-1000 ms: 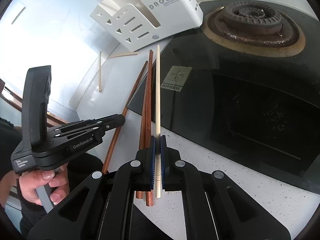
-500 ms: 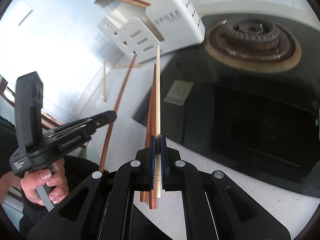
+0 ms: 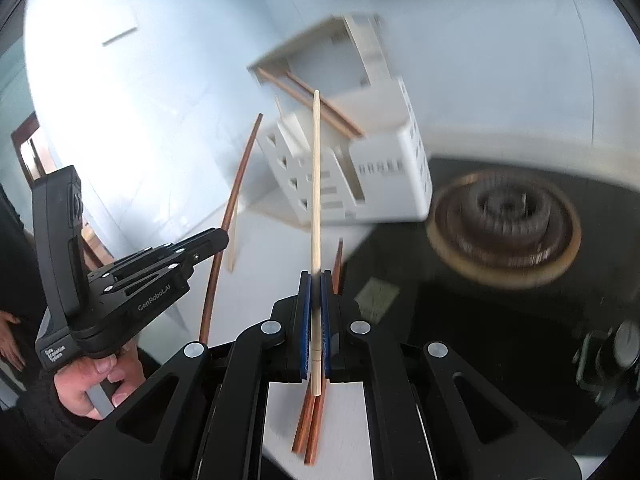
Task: Organize utensils
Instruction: 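Lift the held chopsticks and carry them over the DROEE holder with both grippers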
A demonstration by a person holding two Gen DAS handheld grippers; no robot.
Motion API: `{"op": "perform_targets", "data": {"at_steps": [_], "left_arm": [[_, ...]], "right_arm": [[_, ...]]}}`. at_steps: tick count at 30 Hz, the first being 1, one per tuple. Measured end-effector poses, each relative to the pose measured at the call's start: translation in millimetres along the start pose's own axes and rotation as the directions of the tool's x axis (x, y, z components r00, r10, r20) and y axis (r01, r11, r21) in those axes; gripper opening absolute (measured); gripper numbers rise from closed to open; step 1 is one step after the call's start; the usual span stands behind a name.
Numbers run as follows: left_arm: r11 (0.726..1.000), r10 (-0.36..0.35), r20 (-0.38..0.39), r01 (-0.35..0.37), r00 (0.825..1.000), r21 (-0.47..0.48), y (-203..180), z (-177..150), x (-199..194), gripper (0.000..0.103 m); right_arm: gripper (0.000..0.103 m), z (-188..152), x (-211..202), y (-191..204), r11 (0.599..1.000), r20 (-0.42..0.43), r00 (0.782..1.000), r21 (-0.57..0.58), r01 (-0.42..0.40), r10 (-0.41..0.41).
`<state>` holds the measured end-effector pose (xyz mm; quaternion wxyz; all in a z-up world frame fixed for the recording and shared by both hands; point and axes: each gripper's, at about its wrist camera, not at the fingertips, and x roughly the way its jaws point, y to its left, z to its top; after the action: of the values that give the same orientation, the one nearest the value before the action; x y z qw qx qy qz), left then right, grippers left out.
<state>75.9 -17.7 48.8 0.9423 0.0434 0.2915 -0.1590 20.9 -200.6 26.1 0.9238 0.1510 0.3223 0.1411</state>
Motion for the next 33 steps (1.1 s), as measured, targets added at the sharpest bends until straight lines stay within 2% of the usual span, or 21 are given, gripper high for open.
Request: {"op": "perform_targets", "data": {"at_steps": [2, 7, 11, 14, 19, 29, 33], "left_arm": [[1.000, 0.008, 0.054, -0.008, 0.998, 0.009, -1.3, 4.4, -6.9, 0.006], [1.000, 0.025, 0.133, -0.026, 0.991, 0.004, -5.4, 12.4, -13.6, 0.006], [0.998, 0.064, 0.215, -0.066, 0.975, 0.005, -6.9, 15.6, -20.5, 0.006], [0.998, 0.067, 0.233, -0.067, 0.970, -0.008, -3.6, 19.6, -20.0, 0.006], [0.998, 0.060, 0.296, -0.054, 0.953, -0.030, 3.8, 26.5, -24.9, 0.006], [0.999, 0.033, 0.385, -0.015, 0.922, -0.050, 17.1, 50.2, -25.6, 0.006], [0.998, 0.019, 0.395, 0.006, 0.918, -0.062, 24.4, 63.3, -18.0, 0.006]], "right_arm": [[0.006, 5.5, -3.3, 3.5, 1.000, 0.037, 0.999, -0.019, 0.014, -0.013], [0.006, 17.3, -5.4, 6.2, 0.999, 0.102, 0.994, -0.034, 0.030, -0.026], [0.006, 22.9, -7.0, 12.3, 0.994, 0.169, 0.984, -0.084, 0.066, -0.051], [0.006, 28.6, -9.3, 14.9, 0.992, 0.219, 0.974, -0.105, 0.076, -0.052], [0.006, 39.6, -11.4, 17.5, 0.986, 0.304, 0.951, -0.131, 0.106, -0.061], [0.006, 56.0, -4.2, 20.6, 0.979, 0.380, 0.923, -0.157, 0.127, -0.059], [0.006, 65.1, 4.2, 19.5, 0.978, 0.392, 0.918, -0.161, 0.132, -0.059]]}}
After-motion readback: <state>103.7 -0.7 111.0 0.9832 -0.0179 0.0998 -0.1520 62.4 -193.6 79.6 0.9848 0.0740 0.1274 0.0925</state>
